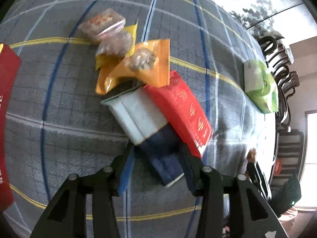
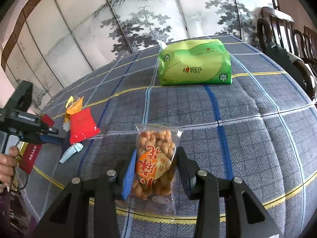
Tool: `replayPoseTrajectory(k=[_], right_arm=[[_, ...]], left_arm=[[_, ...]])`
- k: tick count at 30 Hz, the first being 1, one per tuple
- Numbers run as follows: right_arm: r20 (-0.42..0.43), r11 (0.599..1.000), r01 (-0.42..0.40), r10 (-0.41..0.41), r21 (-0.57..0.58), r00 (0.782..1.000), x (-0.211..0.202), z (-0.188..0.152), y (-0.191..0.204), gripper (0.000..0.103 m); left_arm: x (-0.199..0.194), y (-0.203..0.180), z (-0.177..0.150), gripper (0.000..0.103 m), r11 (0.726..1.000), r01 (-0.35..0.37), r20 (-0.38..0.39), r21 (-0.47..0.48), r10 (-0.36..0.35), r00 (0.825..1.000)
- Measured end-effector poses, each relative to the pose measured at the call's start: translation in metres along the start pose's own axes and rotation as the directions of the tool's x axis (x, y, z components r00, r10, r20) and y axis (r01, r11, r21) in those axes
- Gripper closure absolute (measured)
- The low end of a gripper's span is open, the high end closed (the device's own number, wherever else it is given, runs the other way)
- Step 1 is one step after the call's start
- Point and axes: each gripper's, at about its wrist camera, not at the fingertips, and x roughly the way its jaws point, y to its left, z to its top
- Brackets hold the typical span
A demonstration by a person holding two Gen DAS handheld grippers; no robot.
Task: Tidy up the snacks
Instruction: 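Grasp the blue-and-white box with the left gripper while the right holds the peanut bag, then carry the blue-and-white box into the gold tin and open the left gripper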
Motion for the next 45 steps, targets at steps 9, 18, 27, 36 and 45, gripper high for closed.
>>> replayPoseTrajectory(k=[9, 18, 27, 36, 45], right_arm=[[0.005, 1.000, -0.028, 0.028, 0.009, 1.000, 0.000, 0.000, -0.002, 0.062], [0.011, 0.999, -0.044, 0.044, 0.022, 0.999, 0.000, 0.001, -0.008, 0.062], [0.006, 0.998, -0.048, 0.048, 0.034, 0.999, 0.001, 0.003, -0.011, 0.062], [-0.035, 1.000, -0.007, 0.007, 0.005, 0.999, 0.011, 0.006, -0.003, 0.062], [-0.053, 0.992, 0.029, -0.036, -0.126, 0.998, 0.013, 0.003, 0.026, 0.064]], left_arm=[[0.012, -0.021, 0.013, 0.028, 0.998, -0.057, 0.029, 0.016, 0.057, 0.998], [0.014, -0.031, 0.003, 0.050, 0.981, -0.176, 0.095, 0.083, 0.168, 0.981], [-0.007, 0.010, -0.032, 0.057, 0.988, -0.141, 0.092, 0.056, 0.135, 0.987], [0.001, -0.008, -0.040, 0.041, 0.956, -0.257, 0.104, 0.142, 0.243, 0.964], [-0.027, 0.008, -0.077, 0.057, 0.947, -0.266, 0.267, 0.181, 0.213, 0.940]])
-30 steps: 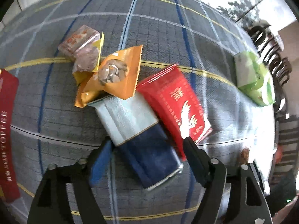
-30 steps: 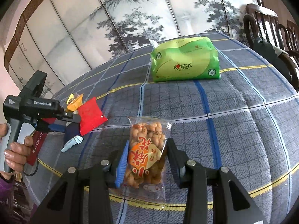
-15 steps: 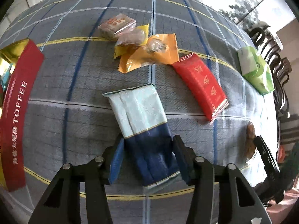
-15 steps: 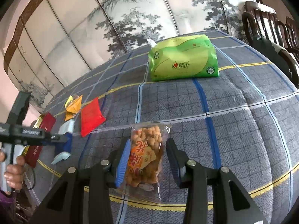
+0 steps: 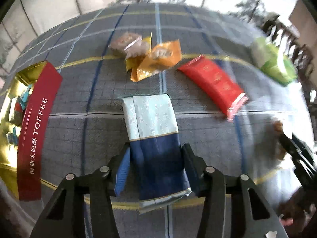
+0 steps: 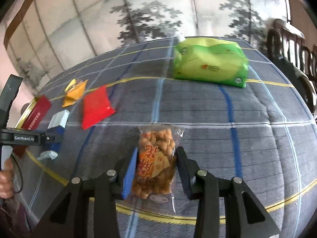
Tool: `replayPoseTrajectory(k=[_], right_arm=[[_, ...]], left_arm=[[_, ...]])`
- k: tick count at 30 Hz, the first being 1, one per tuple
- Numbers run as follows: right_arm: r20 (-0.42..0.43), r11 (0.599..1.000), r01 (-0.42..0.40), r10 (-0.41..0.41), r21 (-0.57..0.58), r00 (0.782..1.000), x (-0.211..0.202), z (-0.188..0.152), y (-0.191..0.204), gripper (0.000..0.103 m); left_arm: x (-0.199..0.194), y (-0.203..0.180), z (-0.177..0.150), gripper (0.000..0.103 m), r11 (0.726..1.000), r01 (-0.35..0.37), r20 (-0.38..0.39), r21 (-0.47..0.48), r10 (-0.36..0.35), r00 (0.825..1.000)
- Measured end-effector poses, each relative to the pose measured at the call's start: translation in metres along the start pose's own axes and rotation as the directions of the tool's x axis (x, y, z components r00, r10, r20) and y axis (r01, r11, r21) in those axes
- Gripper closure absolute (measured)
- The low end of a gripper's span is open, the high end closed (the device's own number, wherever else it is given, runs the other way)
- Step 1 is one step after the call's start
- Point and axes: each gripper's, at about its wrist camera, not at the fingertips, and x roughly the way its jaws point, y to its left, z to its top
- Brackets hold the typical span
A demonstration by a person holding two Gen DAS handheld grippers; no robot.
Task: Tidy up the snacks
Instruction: 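Carry the blue-and-white box into the gold tin and open the left gripper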
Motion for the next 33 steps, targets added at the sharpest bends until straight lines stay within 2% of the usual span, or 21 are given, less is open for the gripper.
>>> replayPoseTrajectory(k=[4, 7, 12, 18, 26, 33], right_arm=[[0.044, 0.997, -0.056, 0.054, 0.058, 0.998, -0.010, -0.001, 0.000, 0.064], [0.069, 0.983, -0.139, 0.132, 0.119, 0.989, -0.010, 0.000, 0.003, 0.064], [0.064, 0.974, -0.172, 0.164, 0.147, 0.984, 0.005, 0.002, 0.025, 0.064], [0.071, 0.986, -0.087, 0.077, 0.141, 0.994, 0.010, 0.000, 0.035, 0.064], [0.047, 0.992, -0.042, 0.036, 0.120, 0.998, 0.017, -0.001, 0.040, 0.064], [0.028, 0.992, -0.019, 0.016, 0.127, 0.999, 0.020, -0.001, 0.039, 0.064]], left_arm=[[-0.029, 0.015, -0.012, 0.057, 1.000, 0.008, 0.067, 0.007, -0.008, 0.998], [-0.042, 0.035, -0.022, 0.057, 0.999, 0.032, 0.065, -0.034, -0.030, 0.997], [-0.047, 0.053, -0.036, 0.057, 0.993, 0.062, 0.034, -0.097, -0.059, 0.998], [-0.064, 0.068, -0.050, 0.056, 0.993, 0.050, 0.047, -0.110, -0.045, 0.998], [-0.092, 0.083, -0.059, 0.056, 0.994, 0.052, 0.103, -0.097, -0.042, 0.994], [-0.121, 0.112, -0.054, 0.056, 0.996, -0.027, 0.187, -0.088, 0.043, 0.981]])
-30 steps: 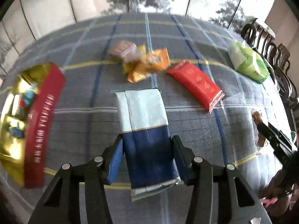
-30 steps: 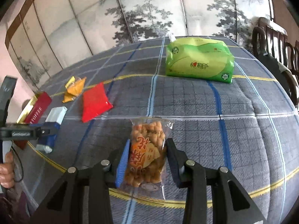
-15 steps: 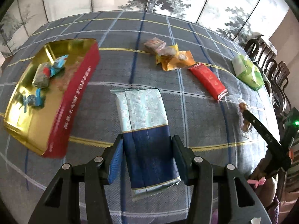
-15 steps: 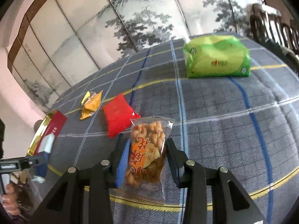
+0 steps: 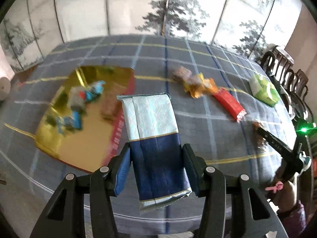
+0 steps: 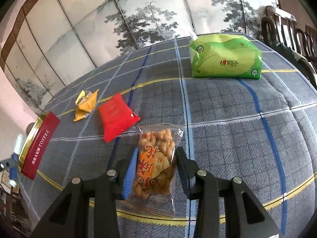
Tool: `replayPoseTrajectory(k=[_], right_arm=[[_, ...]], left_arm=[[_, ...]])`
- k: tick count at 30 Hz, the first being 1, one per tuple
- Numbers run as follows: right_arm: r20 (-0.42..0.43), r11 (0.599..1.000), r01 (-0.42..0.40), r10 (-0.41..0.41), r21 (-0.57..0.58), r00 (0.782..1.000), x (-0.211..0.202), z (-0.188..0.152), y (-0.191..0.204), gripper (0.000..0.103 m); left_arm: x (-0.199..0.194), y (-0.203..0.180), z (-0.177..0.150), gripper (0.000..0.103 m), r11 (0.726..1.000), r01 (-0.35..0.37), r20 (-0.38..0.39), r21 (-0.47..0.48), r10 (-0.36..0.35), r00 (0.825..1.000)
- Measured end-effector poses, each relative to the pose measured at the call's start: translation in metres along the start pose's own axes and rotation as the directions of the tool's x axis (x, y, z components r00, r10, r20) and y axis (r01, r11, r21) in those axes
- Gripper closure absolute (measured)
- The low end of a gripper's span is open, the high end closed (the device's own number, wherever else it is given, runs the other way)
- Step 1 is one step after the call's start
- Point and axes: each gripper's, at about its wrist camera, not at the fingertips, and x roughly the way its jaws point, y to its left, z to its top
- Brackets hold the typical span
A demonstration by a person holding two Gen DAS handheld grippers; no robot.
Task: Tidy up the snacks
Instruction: 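Carry the blue-and-white box into the gold tin and open the left gripper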
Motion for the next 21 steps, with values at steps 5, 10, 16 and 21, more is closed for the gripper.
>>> replayPoseTrajectory(k=[5, 10, 16, 21], right_arm=[[-0.001, 1.000, 0.023, -0.023, -0.018, 1.000, 0.002, 0.000, 0.004, 0.064], [-0.003, 0.998, 0.044, -0.045, -0.035, 0.999, 0.002, -0.001, 0.008, 0.064], [-0.003, 0.997, 0.065, -0.065, -0.049, 0.998, 0.003, -0.001, 0.010, 0.064], [-0.003, 0.995, 0.079, -0.079, -0.059, 0.997, 0.003, -0.001, 0.012, 0.064]], left_arm=[[-0.004, 0.028, 0.007, 0.056, 0.998, -0.061, 0.035, -0.002, 0.061, 0.998], [0.004, 0.055, 0.011, 0.056, 0.995, -0.103, 0.040, -0.018, 0.104, 0.994], [0.019, 0.081, 0.013, 0.056, 0.989, -0.146, 0.035, -0.029, 0.147, 0.989], [0.031, 0.094, 0.015, 0.056, 0.984, -0.176, 0.037, -0.024, 0.177, 0.983]])
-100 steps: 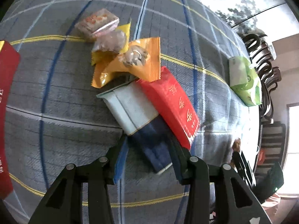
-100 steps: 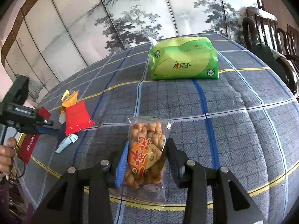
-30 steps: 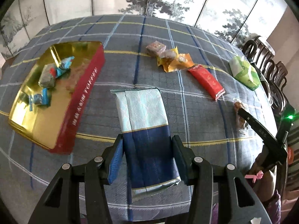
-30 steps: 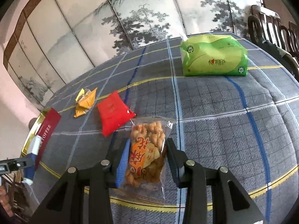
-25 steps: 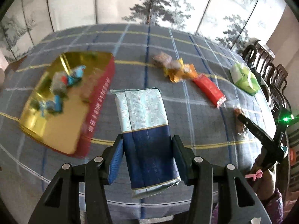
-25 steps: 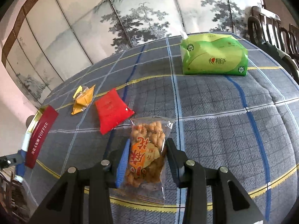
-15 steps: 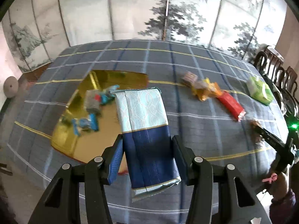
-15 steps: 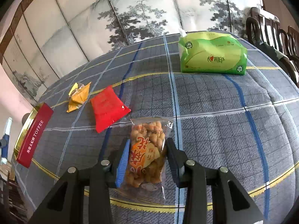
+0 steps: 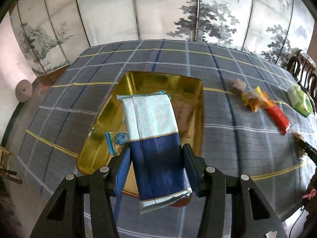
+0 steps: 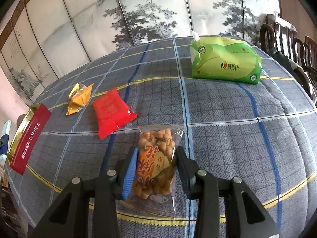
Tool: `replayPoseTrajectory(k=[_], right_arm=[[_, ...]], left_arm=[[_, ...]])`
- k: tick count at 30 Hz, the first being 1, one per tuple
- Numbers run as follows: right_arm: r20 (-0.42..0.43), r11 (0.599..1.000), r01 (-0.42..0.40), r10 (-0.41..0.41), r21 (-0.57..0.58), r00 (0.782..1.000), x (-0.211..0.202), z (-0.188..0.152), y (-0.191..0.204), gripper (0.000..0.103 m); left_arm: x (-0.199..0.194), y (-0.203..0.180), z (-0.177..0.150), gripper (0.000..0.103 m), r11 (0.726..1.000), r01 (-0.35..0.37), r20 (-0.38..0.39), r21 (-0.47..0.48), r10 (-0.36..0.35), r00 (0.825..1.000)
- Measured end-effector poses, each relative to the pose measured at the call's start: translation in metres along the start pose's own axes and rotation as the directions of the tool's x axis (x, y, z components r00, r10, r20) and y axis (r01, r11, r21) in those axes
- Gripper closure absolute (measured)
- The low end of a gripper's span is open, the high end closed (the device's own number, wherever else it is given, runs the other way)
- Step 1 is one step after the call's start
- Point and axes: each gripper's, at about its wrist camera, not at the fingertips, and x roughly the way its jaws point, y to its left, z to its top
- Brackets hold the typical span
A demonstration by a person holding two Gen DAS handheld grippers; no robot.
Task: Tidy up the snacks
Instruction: 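Carry the blue-and-white box into the gold tin and open the left gripper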
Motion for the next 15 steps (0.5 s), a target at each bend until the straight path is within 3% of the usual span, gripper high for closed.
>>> replayPoseTrajectory(k=[15], right_arm=[[-0.001, 1.000, 0.023, -0.023, -0.019, 1.000, 0.001, 0.000, 0.002, 0.063]], left_arm=[[0.043, 0.017, 0.007, 0.056, 0.999, -0.041, -0.039, -0.003, 0.041, 0.998]])
